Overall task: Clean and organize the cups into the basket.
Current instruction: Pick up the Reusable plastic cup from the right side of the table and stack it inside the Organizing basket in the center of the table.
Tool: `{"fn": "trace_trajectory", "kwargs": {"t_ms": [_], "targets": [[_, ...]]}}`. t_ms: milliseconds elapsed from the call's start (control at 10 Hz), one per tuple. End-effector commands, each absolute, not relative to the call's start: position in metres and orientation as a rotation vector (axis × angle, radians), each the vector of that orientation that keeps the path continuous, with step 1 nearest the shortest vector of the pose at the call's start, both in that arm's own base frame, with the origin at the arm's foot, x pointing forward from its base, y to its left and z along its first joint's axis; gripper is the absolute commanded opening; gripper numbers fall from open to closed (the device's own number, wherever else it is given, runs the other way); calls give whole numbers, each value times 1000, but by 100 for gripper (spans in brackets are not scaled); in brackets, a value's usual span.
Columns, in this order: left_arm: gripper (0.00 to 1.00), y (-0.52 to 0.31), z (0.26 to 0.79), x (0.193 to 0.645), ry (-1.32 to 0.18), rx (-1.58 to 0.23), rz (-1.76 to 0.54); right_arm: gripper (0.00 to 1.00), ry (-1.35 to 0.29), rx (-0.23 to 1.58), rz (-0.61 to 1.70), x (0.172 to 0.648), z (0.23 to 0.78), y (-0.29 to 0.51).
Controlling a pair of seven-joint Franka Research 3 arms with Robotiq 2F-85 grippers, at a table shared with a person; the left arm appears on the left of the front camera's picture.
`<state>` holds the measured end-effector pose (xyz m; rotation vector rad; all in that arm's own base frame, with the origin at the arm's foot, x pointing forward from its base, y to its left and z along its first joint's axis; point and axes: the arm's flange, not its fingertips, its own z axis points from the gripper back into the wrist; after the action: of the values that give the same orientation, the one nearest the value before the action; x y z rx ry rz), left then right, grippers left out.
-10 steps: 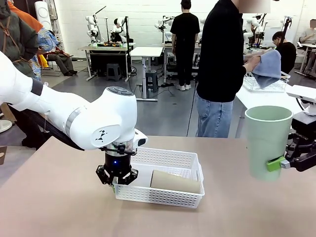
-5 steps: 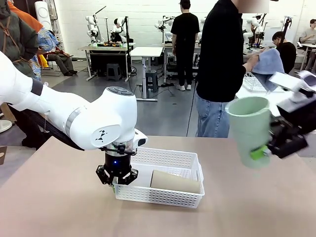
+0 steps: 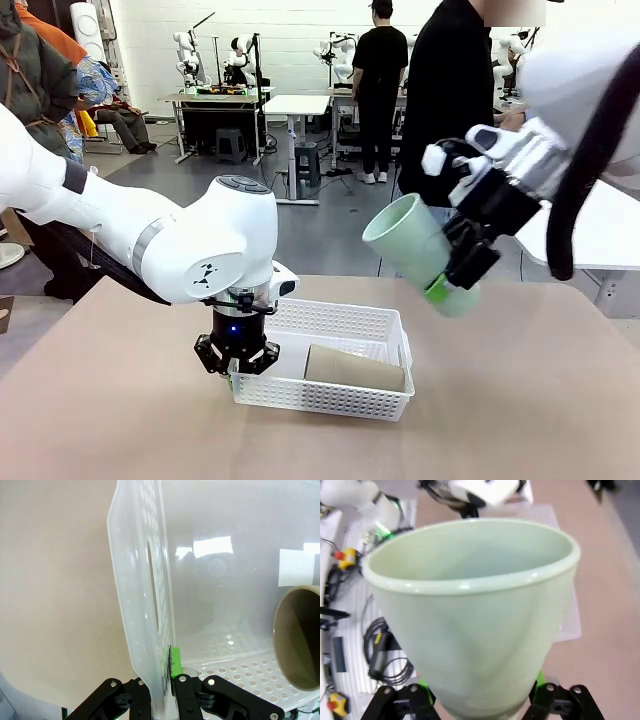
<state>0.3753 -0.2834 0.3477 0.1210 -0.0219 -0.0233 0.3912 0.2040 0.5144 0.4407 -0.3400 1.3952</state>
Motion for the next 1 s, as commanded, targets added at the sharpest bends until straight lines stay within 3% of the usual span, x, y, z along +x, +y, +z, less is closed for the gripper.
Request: {"fn": "trace_trajectory", "kwargs": {"t_ms": [0, 900], "targets": [[0, -282, 349, 374, -28, 124, -32, 81, -240, 419, 1386, 420, 512, 232], [0, -282, 349, 374, -28, 124, -32, 81, -98, 468, 1397, 491, 428, 303]]}}
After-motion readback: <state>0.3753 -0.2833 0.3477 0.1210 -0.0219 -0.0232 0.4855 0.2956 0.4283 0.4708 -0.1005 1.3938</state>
